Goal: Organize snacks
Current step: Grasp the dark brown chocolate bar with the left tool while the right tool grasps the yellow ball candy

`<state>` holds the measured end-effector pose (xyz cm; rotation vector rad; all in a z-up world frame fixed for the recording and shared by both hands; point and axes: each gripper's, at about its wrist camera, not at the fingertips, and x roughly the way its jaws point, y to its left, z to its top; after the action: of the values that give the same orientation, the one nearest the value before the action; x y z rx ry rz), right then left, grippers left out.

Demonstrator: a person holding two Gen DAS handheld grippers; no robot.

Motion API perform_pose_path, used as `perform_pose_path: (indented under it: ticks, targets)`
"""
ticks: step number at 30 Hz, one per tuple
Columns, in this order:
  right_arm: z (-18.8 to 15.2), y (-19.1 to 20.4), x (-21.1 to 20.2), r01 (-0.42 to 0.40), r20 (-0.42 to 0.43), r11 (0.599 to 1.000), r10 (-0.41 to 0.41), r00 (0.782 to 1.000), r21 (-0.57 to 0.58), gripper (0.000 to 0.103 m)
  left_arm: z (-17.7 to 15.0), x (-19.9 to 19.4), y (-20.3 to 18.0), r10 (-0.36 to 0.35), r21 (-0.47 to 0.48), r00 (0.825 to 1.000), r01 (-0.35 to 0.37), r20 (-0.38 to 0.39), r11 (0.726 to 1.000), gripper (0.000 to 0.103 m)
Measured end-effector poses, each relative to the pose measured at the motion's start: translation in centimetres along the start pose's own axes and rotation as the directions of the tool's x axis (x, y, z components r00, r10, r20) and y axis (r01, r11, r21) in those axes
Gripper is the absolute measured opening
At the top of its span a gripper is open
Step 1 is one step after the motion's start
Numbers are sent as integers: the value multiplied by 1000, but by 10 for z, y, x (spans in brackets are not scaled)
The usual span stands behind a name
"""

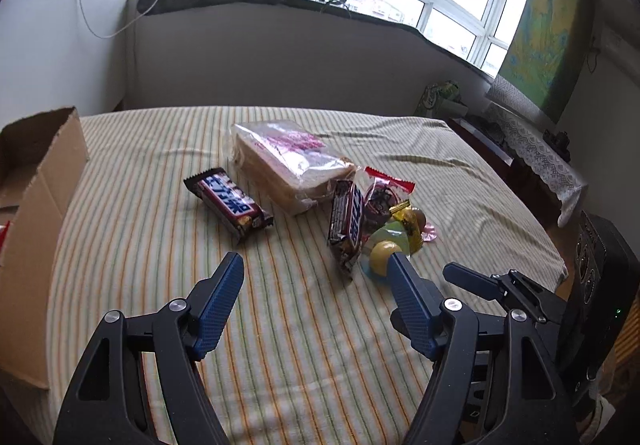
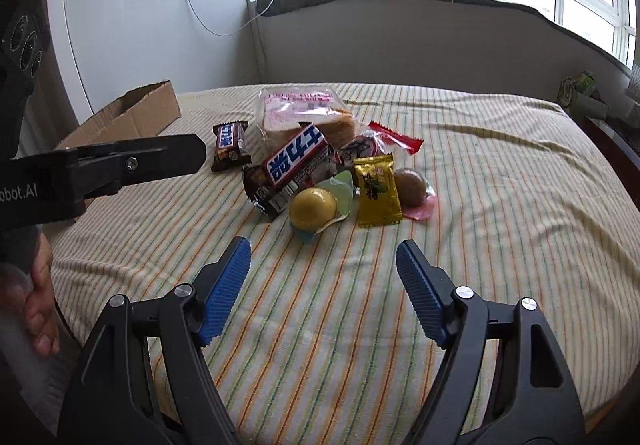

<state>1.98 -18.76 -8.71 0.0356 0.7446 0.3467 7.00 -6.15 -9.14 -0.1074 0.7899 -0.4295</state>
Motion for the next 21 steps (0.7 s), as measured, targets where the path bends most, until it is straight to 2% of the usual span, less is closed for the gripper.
perform_pose_path:
  ticks: [2, 6, 8, 10, 16, 18, 19, 20, 21]
  targets:
    - [-6, 1, 6, -1, -25, 1000, 1, 1000, -7, 78, -8, 10, 4, -7, -20, 1000, 7, -30, 1000, 74]
    - [-8, 2, 7, 2, -12, 1000, -2, 1000, -25, 78, -10, 17, 3, -18, -21, 999, 17, -43, 1000, 74]
    - [-6, 1, 8, 1, -7, 1000, -1, 1000, -21, 74, -5, 19, 0, -23, -2, 999, 23, -36, 1000, 73]
    - [-2, 2, 10, 7, -8, 999, -7, 1000, -35, 66, 1, 20, -3, -38, 13, 999, 38, -25, 999, 73]
    - [14, 5, 22, -3, -11, 998, 3, 1000, -68, 64, 22, 40, -12, -95, 44, 995, 97, -40, 994, 72]
    - [18, 7, 26, -8, -13, 997, 7, 1000, -81, 57, 26, 48, -12, -105, 46, 993, 107, -51, 993, 68]
    - [20, 9, 28, -9, -16, 996, 8, 1000, -90, 55, 27, 53, -12, -116, 43, 991, 119, -64, 992, 61]
    - [22, 10, 30, -15, -20, 995, 13, 1000, -98, 50, 27, 58, -12, -131, 40, 988, 134, -81, 990, 49]
    - [23, 12, 33, -16, -26, 994, 14, 1000, -107, 45, 27, 62, -12, -142, 37, 985, 146, -99, 989, 44]
